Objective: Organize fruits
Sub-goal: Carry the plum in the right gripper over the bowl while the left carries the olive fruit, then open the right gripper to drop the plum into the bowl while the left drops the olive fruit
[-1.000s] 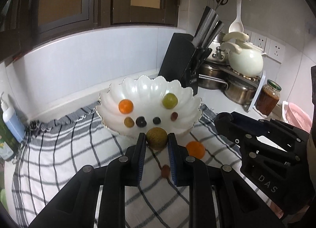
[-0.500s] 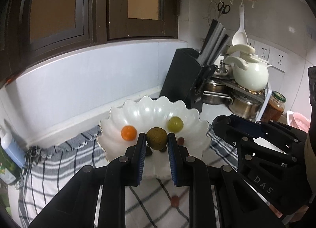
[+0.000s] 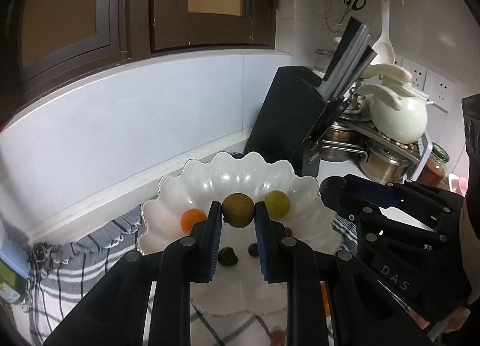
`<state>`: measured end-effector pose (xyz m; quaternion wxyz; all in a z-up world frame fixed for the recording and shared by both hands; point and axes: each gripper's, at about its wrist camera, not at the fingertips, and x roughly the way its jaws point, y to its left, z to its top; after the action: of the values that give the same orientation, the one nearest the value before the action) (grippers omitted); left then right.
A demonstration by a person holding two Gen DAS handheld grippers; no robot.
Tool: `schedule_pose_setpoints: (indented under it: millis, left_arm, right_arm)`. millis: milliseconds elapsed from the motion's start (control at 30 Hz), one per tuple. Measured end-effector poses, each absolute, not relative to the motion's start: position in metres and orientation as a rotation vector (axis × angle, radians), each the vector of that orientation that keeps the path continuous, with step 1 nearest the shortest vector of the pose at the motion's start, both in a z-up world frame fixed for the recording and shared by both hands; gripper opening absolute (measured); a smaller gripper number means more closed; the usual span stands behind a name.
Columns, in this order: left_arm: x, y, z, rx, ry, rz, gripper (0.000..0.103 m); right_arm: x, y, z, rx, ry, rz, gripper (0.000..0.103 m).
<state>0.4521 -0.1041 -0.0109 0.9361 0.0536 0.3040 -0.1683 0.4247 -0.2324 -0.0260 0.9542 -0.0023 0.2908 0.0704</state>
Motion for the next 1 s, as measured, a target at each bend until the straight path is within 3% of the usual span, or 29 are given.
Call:
schedule_pose_setpoints:
  millis: [1000]
  left_arm:
    - [0.548, -0.134, -0.078, 0.136, 0.865, -0.375, 0.023]
  right_arm:
    - [0.502, -0.248, -0.083, -0.013, 0.809, 0.105, 0.026]
